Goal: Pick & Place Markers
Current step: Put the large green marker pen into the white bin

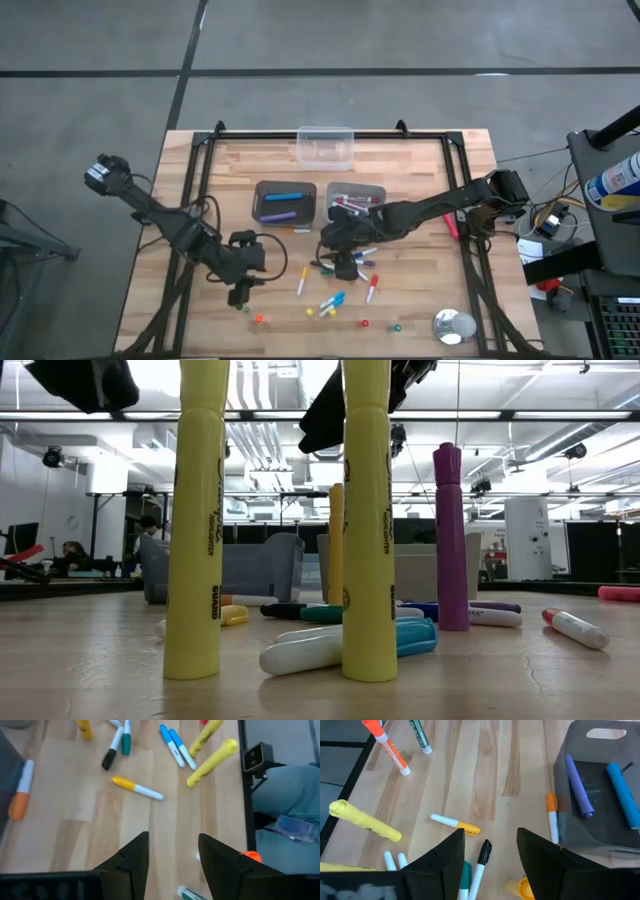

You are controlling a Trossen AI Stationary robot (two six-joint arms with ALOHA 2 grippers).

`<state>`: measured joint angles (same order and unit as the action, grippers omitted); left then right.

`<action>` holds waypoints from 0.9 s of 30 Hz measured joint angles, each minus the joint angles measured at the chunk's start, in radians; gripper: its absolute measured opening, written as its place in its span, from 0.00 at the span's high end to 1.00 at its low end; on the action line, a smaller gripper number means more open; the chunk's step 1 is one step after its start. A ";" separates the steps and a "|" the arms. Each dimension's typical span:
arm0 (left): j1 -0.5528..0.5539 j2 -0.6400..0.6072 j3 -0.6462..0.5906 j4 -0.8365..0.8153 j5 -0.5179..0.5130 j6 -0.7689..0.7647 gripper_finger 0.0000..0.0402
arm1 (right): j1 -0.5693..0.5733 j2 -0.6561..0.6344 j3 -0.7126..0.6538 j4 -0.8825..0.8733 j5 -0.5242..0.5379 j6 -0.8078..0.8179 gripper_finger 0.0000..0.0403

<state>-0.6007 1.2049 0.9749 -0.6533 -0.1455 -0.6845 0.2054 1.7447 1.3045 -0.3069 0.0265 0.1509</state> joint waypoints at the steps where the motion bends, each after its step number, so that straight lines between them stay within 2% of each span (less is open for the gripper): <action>1: -0.008 0.000 0.000 0.001 0.002 -0.008 0.60 | 0.000 0.000 0.000 0.000 0.000 0.000 0.56; 7: -0.053 0.000 0.000 0.012 0.002 -0.055 0.60 | 0.000 0.000 0.000 0.000 0.000 0.002 0.56; 14: -0.091 0.000 0.000 0.155 0.004 -0.053 0.60 | 0.002 0.000 0.000 0.007 0.002 0.007 0.56; 27: -0.134 0.000 0.000 0.190 0.002 -0.022 0.60 | 0.002 0.000 0.000 0.012 0.002 0.015 0.56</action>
<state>-0.7350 1.2049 0.9745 -0.4638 -0.1431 -0.7067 0.2070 1.7447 1.3045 -0.2952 0.0284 0.1658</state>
